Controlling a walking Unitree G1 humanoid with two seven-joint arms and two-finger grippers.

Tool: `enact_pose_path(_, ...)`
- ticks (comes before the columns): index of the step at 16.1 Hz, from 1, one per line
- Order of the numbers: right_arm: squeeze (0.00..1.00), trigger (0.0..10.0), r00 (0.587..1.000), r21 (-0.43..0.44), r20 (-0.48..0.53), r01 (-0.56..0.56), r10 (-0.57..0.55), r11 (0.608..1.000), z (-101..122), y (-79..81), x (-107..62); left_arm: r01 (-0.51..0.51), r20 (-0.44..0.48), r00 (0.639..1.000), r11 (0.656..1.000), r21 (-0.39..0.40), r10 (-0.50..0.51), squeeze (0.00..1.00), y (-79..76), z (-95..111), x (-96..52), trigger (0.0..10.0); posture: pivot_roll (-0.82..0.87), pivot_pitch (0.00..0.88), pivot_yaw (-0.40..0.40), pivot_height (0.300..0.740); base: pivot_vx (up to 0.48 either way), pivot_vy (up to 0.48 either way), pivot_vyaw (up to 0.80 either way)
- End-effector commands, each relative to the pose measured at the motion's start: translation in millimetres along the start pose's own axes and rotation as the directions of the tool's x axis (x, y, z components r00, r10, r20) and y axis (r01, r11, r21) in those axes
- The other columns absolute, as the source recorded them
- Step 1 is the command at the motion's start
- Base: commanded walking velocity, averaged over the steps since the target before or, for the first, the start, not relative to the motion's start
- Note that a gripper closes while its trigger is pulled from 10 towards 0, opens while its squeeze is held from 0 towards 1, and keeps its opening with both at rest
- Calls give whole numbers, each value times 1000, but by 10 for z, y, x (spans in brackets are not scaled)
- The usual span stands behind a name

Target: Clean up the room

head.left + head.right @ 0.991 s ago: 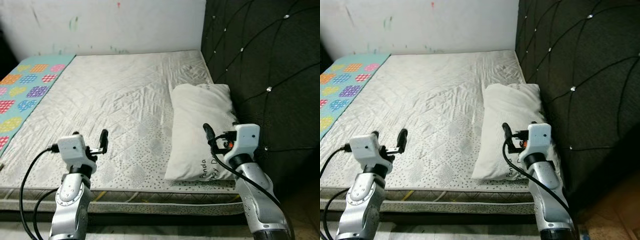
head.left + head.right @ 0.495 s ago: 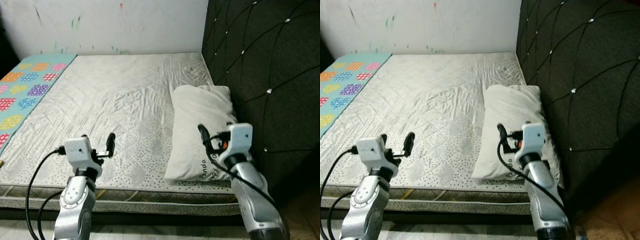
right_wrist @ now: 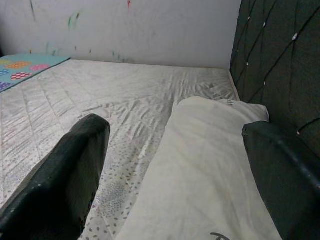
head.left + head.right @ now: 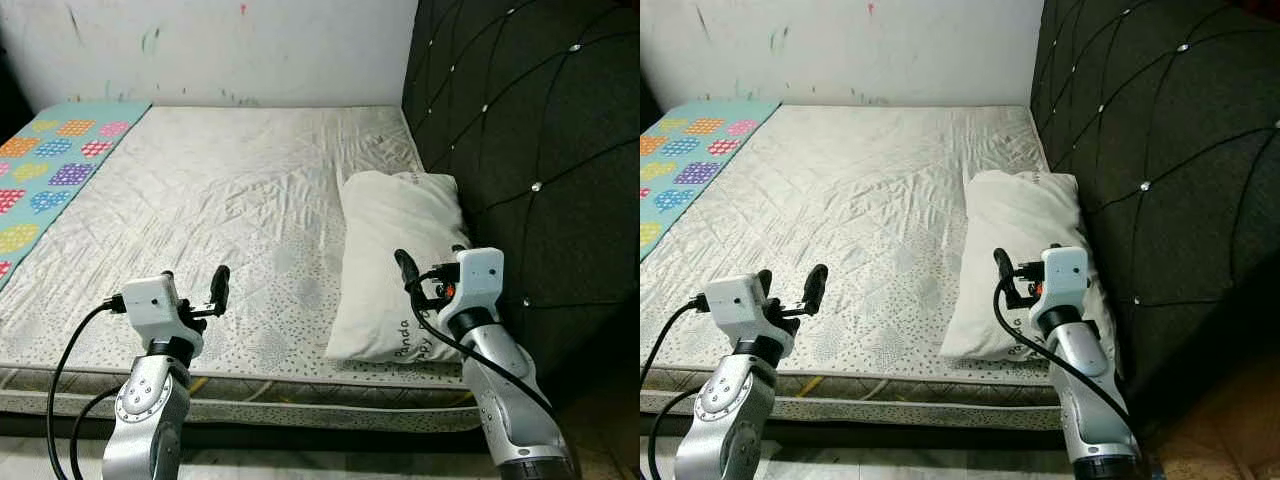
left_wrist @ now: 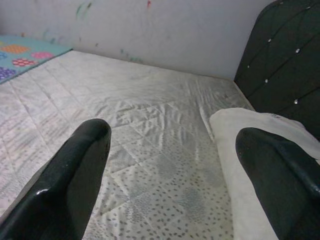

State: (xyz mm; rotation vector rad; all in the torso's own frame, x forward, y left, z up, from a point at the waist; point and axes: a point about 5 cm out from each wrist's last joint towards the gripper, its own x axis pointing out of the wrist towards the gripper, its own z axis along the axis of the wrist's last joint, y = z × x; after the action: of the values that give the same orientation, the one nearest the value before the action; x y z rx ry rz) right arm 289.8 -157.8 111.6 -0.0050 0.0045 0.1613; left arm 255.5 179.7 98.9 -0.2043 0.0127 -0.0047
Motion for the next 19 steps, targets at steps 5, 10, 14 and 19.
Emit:
enact_pose_path(5,0,10000,1000,-14,4,16,-16,1000,49,-33,10,75,9,997,997,-29,-75,0,-123,71,-52,10000,-172,0,18,740,164,0,0)
enact_pose_path(10,0,10000,1000,-30,14,5,-5,1000,90,-51,31,79,2,997,996,-42,-79,0,-152,73,-44,10000,-179,0,10,740,295,0,0)
enact_pose_path(14,0,10000,1000,-36,13,14,-14,999,97,-77,37,70,-9,997,996,-50,-71,0,-153,53,-38,10000,-183,0,7,740,200,0,0)
enact_pose_path(19,0,10000,1000,-52,13,24,-23,998,95,-116,40,7,-36,999,998,-63,-10,0,-103,10,-19,10000,-184,0,11,740,0,0,0)
